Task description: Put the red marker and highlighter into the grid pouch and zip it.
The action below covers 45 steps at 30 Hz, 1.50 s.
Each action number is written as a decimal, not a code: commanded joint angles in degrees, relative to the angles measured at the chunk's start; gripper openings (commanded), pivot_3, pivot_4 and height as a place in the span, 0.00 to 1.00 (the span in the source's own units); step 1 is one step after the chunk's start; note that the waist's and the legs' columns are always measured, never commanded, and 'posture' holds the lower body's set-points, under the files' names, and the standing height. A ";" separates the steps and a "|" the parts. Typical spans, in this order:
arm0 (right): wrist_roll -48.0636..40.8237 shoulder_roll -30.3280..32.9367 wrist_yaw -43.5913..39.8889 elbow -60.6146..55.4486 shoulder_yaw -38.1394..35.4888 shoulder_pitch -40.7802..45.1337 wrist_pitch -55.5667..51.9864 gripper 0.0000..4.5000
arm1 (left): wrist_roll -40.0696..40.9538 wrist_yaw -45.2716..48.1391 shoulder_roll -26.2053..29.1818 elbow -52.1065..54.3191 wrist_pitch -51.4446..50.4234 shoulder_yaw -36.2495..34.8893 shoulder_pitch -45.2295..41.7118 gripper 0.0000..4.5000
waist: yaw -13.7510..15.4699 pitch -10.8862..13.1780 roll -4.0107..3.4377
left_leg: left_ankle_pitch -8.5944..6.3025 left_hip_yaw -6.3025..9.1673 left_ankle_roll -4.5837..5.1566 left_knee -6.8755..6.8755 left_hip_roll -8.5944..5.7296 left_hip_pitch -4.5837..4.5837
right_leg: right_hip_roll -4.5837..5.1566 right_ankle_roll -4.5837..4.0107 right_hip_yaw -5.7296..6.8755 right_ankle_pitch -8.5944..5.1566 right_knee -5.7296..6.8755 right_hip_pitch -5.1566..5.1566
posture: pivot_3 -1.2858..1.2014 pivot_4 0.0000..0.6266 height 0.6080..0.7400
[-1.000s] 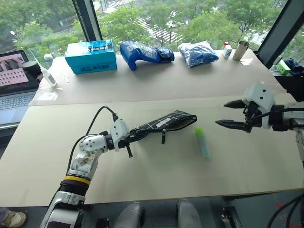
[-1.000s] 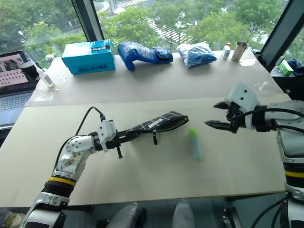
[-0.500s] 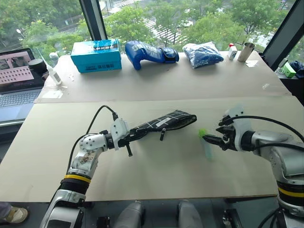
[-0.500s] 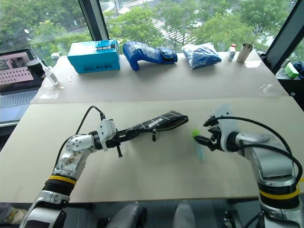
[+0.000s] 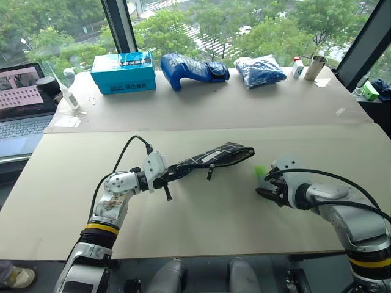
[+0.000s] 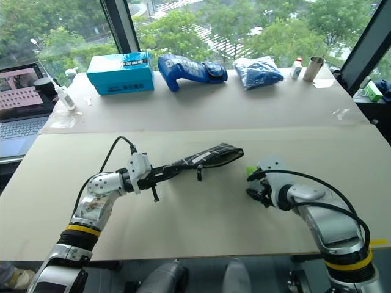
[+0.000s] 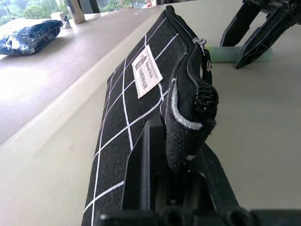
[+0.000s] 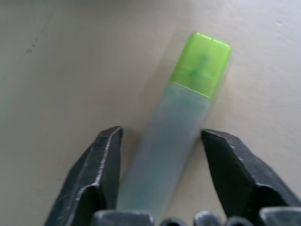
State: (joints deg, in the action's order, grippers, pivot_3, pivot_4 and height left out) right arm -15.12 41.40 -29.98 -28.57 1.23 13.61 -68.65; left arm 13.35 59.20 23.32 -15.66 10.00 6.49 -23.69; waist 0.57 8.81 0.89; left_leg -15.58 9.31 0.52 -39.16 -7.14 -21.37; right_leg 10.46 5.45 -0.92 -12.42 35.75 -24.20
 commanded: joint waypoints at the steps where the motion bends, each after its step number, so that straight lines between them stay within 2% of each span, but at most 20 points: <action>1: 1.07 2.26 0.17 2.99 -0.45 -0.79 1.00 0.31 | -0.10 -0.49 0.08 0.91 1.50 -0.68 -0.16 0.00 | 0.19 -0.01 0.01 | 0.00 -0.01 0.01 0.00 -0.01 0.00 | 0.00 0.00 0.01 0.00 -0.01 0.01 | 0.52 0.24 1.00; 2: 0.90 2.76 -0.15 3.38 -0.82 -0.40 1.50 0.23 | -0.12 -0.57 0.07 0.84 1.54 -0.71 -0.21 0.00 | 0.24 -0.01 0.02 | -0.01 -0.01 0.03 0.00 -0.01 0.00 | 0.02 0.00 0.01 0.00 -0.01 0.02 | 0.52 0.24 1.00; 4: 1.00 4.27 -1.15 4.42 -1.44 0.50 3.68 0.22 | -0.11 -0.64 0.02 0.73 1.55 -0.70 -0.32 0.00 | 0.24 -0.01 0.02 | -0.02 -0.03 0.03 -0.01 -0.01 0.00 | 0.01 0.01 0.01 0.01 -0.01 0.03 | 0.52 0.24 1.00; 7: 1.31 7.62 -5.55 5.12 -3.22 2.07 14.67 0.22 | -0.01 -0.45 -0.03 0.54 1.47 -0.64 -0.52 0.00 | 0.22 0.00 0.01 | -0.01 -0.06 0.02 -0.01 -0.02 0.00 | 0.02 0.01 0.01 0.00 -0.01 0.00 | 0.52 0.24 1.00; 9: -0.34 10.56 -11.18 3.46 -5.76 2.29 23.06 0.22 | 0.03 -0.29 0.03 0.44 1.41 -0.65 -0.69 0.00 | 0.06 0.01 0.02 | 0.01 -0.14 -0.01 0.01 -0.03 -0.04 | 0.00 0.01 0.01 0.00 -0.01 -0.07 | 0.52 0.24 1.00; 13: -5.40 19.11 -25.10 -0.43 -9.86 2.06 29.94 0.22 | 0.16 0.15 0.28 0.15 1.27 -0.77 -1.18 0.00 | -0.30 0.01 0.01 | 0.05 -0.20 -0.08 0.11 0.02 -0.04 | -0.04 0.02 0.02 0.00 -0.02 -0.12 | 0.52 0.24 1.00; 15: -6.45 22.74 -29.88 -2.54 -9.63 2.38 32.45 0.22 | 0.12 0.31 0.33 -0.11 1.38 -0.77 -1.33 0.00 | -0.31 0.01 0.00 | 0.04 -0.22 -0.07 0.14 0.05 -0.01 | -0.05 0.02 0.06 0.00 -0.03 -0.09 | 0.52 0.24 1.00; 18: -2.45 25.28 -30.94 -2.08 -5.41 5.03 36.86 0.22 | 0.16 0.41 0.26 0.01 1.30 -0.72 -1.33 0.00 | -0.50 0.04 0.06 | -0.02 -0.25 0.04 0.14 0.09 0.00 | -0.08 0.02 0.10 0.00 -0.09 -0.05 | 0.52 0.24 1.00; 25: 6.16 23.33 -30.07 4.60 3.00 12.63 43.00 0.22 | 0.05 0.27 -0.08 0.25 1.35 -0.51 -1.13 0.00 | -0.50 0.06 0.09 | 0.07 -0.34 -0.12 0.14 0.08 -0.02 | -0.04 0.02 0.08 0.00 -0.08 -0.09 | 0.52 0.24 1.00; 33: 12.83 21.66 -31.18 9.60 9.09 17.22 47.10 0.22 | -0.07 0.10 -0.27 0.38 1.44 -0.43 -0.99 0.00 | -0.48 0.06 0.09 | 0.08 -0.30 -0.15 0.14 0.08 -0.08 | -0.02 0.02 0.07 0.00 -0.09 -0.14 | 0.52 0.24 1.00; 45: 20.77 15.05 -32.74 15.67 16.30 24.55 50.55 0.22 | -0.18 0.28 -0.14 0.22 1.66 -0.41 -1.26 0.00 | -0.73 0.06 0.09 | 0.14 -0.24 -0.24 0.14 0.07 -0.13 | -0.02 0.01 0.07 0.00 -0.08 -0.20 | 0.52 0.24 1.00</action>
State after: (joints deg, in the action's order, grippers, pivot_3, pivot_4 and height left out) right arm 3.94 56.82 -62.46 -12.95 17.57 36.71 -20.12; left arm 13.29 59.42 22.89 -16.57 10.12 6.51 -24.36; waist -0.16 8.87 0.98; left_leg -15.44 9.07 0.27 -39.02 -7.08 -21.50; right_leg 10.43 5.46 -0.85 -12.42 35.68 -24.40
